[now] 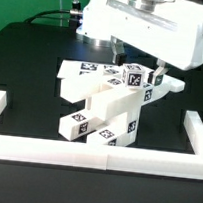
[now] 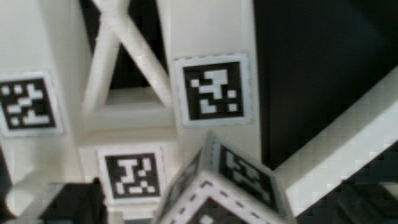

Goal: Assemble chair

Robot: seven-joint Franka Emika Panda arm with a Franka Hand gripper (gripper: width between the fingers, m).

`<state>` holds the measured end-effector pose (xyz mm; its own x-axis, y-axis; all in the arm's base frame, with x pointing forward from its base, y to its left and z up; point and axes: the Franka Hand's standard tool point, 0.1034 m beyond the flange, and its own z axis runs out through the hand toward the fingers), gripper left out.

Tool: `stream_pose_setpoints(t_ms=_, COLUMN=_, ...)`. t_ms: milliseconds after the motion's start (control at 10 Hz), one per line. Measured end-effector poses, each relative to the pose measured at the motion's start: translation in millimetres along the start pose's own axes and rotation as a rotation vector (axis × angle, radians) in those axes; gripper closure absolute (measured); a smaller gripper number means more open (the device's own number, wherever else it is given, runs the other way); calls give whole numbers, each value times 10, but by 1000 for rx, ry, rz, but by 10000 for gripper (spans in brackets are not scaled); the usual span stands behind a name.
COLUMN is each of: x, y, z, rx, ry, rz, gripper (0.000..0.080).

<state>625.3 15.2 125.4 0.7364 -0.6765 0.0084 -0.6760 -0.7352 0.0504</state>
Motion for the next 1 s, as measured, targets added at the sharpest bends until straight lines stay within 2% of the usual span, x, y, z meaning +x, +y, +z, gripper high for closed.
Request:
stream_pose_setpoints(t_ms=600, x=-4, y=21, z=17, rx=-2, ry=-3, rz=-364, gripper=151)
stream_pose_setpoints(t_ms=700, x=13, y=18, z=17, rx=-11, ry=12, rz=-476, gripper=151)
stream_pose_setpoints(t_ms=1000, x=24, y=26, z=15, rx=-14, ry=13, rz=-679, gripper=151)
